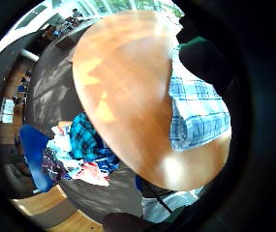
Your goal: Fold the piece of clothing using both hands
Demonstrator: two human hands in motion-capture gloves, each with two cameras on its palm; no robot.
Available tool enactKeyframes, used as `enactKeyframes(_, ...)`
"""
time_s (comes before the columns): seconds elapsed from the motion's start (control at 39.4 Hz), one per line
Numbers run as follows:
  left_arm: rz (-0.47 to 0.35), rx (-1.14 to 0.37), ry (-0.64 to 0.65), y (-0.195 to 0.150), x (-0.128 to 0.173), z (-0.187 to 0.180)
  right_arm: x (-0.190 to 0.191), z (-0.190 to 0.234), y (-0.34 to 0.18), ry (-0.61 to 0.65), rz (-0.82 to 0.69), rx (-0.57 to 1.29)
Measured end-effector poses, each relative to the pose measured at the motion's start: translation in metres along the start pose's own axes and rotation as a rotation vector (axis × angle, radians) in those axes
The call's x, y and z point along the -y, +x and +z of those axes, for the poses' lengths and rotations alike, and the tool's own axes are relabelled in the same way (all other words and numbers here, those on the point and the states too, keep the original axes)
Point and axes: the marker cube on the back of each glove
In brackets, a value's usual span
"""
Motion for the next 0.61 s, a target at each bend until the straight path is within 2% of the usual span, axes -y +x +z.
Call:
enactKeyframes(0.13,-0.086,-0.023,0.094,-0.026,-0.021,-0.023,-0.014,0.073,-0.057,-0.135,-0.243,-0.17)
enactKeyframes(0.2,-0.125,-0.062,0.143,-0.041,-0.033,-0.032,-0.034,0.114,-0.072,-0.237,-0.316,-0.295)
enactKeyframes(0.28,-0.152,-0.101,0.169,-0.051,-0.038,-0.035,-0.054,0.13,-0.083,-0.325,-0.351,-0.356)
enactKeyframes(0.38,-0.17,-0.136,0.172,-0.057,-0.04,-0.035,-0.074,0.126,-0.09,-0.447,-0.391,-0.317)
enactKeyframes(0.48,-0.162,-0.159,0.149,-0.054,-0.039,-0.032,-0.082,0.101,-0.085,-0.586,-0.449,-0.057)
enactKeyframes(0.56,-0.138,-0.153,0.137,-0.046,-0.041,-0.033,-0.075,0.083,-0.067,-0.624,-0.442,0.107)
enactKeyframes(0.61,-0.119,-0.13,0.134,-0.039,-0.042,-0.037,-0.067,0.066,-0.051,-0.618,-0.423,0.14)
